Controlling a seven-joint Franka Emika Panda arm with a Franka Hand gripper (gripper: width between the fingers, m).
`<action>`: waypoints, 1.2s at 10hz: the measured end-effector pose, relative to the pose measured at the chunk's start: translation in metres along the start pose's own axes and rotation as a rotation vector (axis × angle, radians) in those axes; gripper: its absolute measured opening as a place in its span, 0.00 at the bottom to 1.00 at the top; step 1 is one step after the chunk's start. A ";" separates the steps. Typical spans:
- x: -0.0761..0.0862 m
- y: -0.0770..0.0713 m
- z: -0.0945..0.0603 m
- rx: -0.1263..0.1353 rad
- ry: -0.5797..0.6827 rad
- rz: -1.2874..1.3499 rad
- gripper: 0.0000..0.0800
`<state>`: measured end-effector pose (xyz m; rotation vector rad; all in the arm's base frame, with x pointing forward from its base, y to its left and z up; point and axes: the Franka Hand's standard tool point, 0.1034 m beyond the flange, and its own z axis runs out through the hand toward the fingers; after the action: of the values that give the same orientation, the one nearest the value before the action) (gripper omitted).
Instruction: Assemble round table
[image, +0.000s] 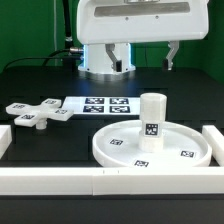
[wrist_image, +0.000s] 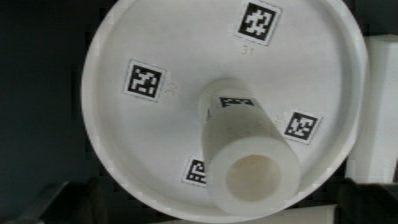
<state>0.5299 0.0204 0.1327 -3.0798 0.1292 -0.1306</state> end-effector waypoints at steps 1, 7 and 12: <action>0.000 0.000 0.000 0.000 -0.001 0.000 0.81; -0.009 0.085 0.011 -0.016 -0.028 -0.305 0.81; -0.020 0.117 0.015 -0.025 -0.035 -0.491 0.81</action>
Offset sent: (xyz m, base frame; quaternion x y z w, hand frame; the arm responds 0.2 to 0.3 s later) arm -0.0173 -0.0790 -0.0107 -0.0300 -0.0208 -0.2215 0.9745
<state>0.5020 -0.0937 0.1093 -3.0650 -0.6328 -0.0937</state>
